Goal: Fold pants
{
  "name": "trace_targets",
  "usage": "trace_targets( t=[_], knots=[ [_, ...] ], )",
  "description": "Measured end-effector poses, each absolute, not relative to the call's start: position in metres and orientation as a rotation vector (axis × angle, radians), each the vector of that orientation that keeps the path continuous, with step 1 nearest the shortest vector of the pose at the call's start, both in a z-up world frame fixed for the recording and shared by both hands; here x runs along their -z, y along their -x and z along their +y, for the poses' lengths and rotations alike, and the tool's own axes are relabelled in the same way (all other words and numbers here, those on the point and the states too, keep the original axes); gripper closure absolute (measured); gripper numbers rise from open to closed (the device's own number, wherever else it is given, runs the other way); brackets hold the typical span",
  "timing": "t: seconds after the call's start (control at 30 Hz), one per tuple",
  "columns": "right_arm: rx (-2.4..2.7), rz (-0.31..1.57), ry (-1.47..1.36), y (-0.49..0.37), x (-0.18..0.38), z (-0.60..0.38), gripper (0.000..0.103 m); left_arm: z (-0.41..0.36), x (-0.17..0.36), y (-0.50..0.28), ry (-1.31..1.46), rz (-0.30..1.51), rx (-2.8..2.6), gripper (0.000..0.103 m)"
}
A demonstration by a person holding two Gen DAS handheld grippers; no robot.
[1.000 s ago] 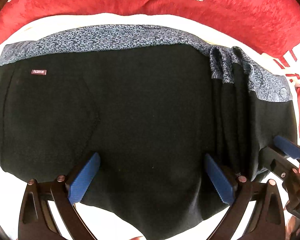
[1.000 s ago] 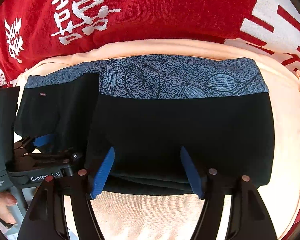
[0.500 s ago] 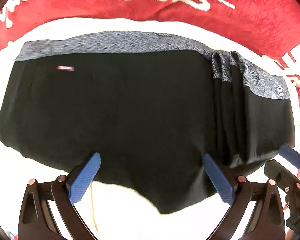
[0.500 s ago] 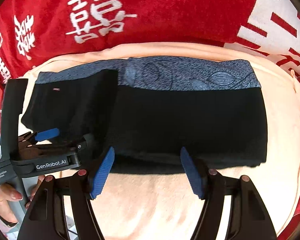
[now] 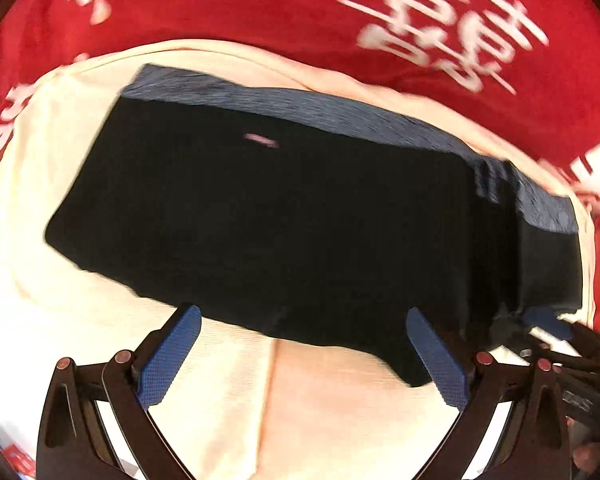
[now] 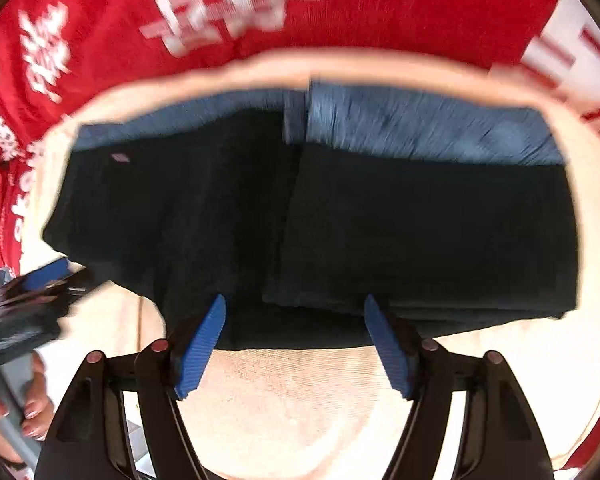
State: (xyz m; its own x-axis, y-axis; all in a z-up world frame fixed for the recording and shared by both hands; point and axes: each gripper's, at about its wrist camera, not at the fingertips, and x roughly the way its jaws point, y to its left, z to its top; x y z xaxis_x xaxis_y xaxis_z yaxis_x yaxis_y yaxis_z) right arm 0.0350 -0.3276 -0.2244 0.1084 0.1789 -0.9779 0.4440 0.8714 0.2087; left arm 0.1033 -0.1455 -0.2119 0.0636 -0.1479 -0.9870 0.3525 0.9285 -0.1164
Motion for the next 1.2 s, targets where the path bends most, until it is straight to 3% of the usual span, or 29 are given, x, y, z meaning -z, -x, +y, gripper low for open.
trace_targets(
  t=[0.27, 0.47, 0.7, 0.9, 1.2],
  knots=[
    [0.075, 1.433, -0.335, -0.050, 0.205, -0.267, 0.026, -0.064, 0.218, -0.125, 0.019, 1.428, 0.353, 0.000],
    [0.030, 1.442, -0.432, -0.064, 0.231, -0.263, 0.026, -0.010, 0.234, -0.137, 0.386, 1.395, 0.427, 0.000],
    [-0.009, 1.433, -0.365, -0.061, 0.238, -0.258, 0.026, -0.001, 0.259, -0.151, 0.635, 1.370, 0.497, 0.000],
    [-0.005, 1.431, -0.340, -0.062, 0.238, -0.254, 0.026, 0.001, 0.269, -0.156, 0.677, 1.355, 0.488, 0.000],
    [-0.014, 1.424, -0.348, -0.055, 0.236, -0.260, 0.026, -0.020, 0.242, -0.170, 0.616, 1.278, 0.488, 0.000]
  ],
)
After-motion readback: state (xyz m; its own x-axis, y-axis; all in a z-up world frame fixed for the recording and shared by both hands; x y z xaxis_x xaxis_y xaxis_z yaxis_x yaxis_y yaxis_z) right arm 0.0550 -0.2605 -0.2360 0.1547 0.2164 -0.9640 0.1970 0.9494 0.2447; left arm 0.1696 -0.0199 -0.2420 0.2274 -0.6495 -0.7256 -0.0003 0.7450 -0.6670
